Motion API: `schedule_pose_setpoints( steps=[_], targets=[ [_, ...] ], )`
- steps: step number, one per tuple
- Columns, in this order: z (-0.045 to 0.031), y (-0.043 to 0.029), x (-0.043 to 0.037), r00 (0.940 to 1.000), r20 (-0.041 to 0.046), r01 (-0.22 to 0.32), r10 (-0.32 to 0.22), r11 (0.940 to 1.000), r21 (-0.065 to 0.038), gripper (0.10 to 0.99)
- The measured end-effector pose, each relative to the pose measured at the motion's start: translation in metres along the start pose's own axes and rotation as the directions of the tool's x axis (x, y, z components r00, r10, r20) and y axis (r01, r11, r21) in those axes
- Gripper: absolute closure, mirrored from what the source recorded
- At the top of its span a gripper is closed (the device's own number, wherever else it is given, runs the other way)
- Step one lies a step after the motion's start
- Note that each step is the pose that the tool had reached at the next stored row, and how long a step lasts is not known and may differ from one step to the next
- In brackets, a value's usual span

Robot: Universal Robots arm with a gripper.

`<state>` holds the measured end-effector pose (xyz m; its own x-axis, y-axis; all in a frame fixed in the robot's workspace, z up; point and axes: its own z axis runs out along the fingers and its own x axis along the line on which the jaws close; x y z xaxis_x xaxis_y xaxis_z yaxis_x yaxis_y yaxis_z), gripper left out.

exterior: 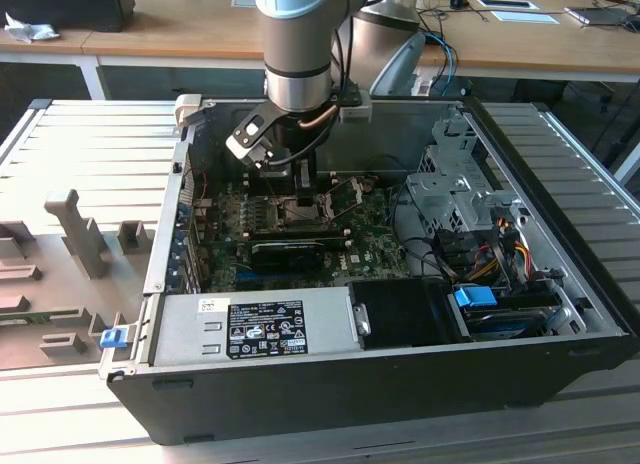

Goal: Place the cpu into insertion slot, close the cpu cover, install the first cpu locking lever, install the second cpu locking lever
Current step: 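Place the cpu into insertion slot, then close the cpu cover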

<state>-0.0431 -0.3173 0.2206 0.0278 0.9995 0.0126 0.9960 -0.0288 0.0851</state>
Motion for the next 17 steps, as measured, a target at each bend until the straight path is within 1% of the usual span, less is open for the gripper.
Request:
schedule_pose_setpoints(
  steps=[1, 2, 6, 13, 15, 17],
  targets=[
    [-0.0005, 0.0000, 0.0000, 1.0000, 0.0001, 0.000, 0.000, 1.0000, 0.000, 0.929],
    [-0.0011, 0.0001, 0.0000, 1.0000, 0.0000, 0.000, 0.000, 1.0000, 0.000, 0.980],
    [-0.0030, 0.0003, 0.0001, 1.0000, 0.0000, -0.001, 0.001, 1.0000, 0.000, 0.980],
    [-0.0070, 0.0012, 0.0001, 1.0000, 0.0030, -0.001, 0.001, 1.0000, 0.000, 0.980],
    [-0.0065, 0.0068, -0.0010, 1.0000, 0.0031, -0.001, 0.001, 1.0000, 0.002, 0.980],
    [-0.0062, 0.0103, -0.0018, 1.0000, 0.0030, -0.001, 0.001, 1.0000, 0.002, 0.980]
  ],
)
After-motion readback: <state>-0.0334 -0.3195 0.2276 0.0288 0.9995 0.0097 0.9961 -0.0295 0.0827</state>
